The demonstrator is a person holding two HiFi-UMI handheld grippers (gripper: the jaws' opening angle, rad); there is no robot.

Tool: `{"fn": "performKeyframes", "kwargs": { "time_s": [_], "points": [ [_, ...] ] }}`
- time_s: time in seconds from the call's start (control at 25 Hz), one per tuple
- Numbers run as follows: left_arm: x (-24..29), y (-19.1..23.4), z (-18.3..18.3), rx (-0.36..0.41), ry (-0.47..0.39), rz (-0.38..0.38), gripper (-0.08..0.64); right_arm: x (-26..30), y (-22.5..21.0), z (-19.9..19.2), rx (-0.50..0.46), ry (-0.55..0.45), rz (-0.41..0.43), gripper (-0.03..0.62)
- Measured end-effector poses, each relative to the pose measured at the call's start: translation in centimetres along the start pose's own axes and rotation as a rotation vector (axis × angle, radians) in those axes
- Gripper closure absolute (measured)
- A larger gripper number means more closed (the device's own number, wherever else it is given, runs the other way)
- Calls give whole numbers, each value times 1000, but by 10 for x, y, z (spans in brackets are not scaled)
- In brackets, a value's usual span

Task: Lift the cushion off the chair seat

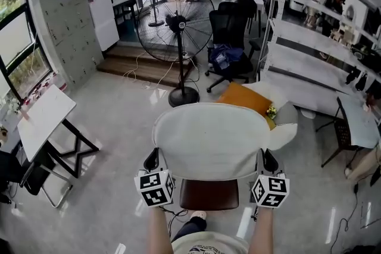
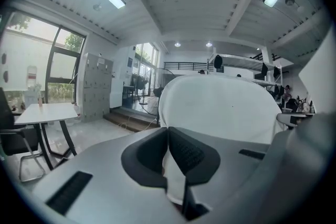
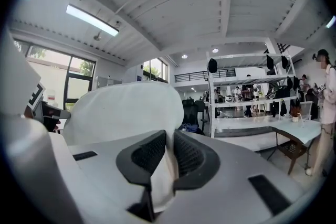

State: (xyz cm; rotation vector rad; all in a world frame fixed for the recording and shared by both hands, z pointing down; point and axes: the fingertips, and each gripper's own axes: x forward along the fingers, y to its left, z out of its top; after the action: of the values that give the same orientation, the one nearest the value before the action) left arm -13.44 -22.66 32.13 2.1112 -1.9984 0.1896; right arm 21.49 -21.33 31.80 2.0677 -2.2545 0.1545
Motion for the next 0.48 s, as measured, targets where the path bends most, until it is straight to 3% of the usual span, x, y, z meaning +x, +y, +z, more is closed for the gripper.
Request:
{"fn": "performKeyframes", "kwargs": {
  "time_s": [0.48],
  "points": [
    [-2,-15,15,-2,-26,-2,535,-2,-14,15,20,-32,1,529]
  ]
}}
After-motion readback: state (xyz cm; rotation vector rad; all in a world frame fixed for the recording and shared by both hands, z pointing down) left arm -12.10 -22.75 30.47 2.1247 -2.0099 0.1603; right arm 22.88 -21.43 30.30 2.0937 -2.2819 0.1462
